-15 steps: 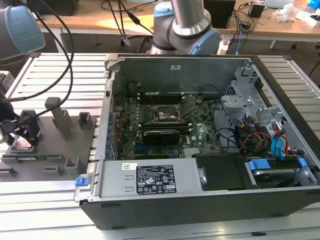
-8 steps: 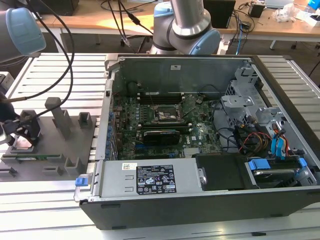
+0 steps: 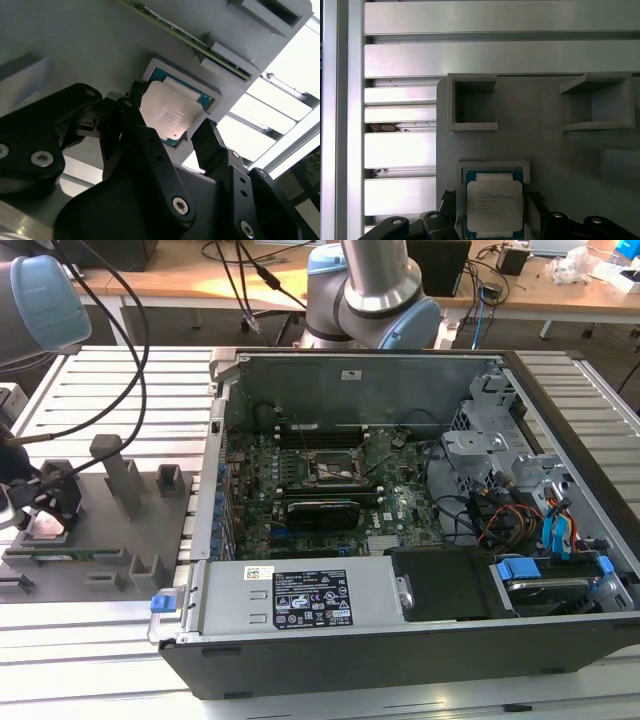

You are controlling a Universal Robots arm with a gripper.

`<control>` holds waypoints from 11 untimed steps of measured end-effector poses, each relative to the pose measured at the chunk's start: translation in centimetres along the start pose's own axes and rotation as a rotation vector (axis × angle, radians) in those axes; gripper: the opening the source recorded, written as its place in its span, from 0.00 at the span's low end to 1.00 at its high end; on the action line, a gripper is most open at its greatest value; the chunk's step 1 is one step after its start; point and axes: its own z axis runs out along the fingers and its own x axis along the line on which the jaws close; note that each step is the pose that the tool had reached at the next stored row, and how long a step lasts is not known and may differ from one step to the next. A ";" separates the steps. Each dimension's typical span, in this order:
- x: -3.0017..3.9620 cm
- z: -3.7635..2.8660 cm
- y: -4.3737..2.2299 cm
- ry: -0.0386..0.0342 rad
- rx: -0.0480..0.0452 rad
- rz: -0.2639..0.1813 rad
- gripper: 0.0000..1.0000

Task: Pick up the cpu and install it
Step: 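Pick up the cpu and move it towards the insertion slot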

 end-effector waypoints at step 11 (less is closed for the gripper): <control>0.00 0.25 0.39 0.0010 -0.0004 -0.014 0.66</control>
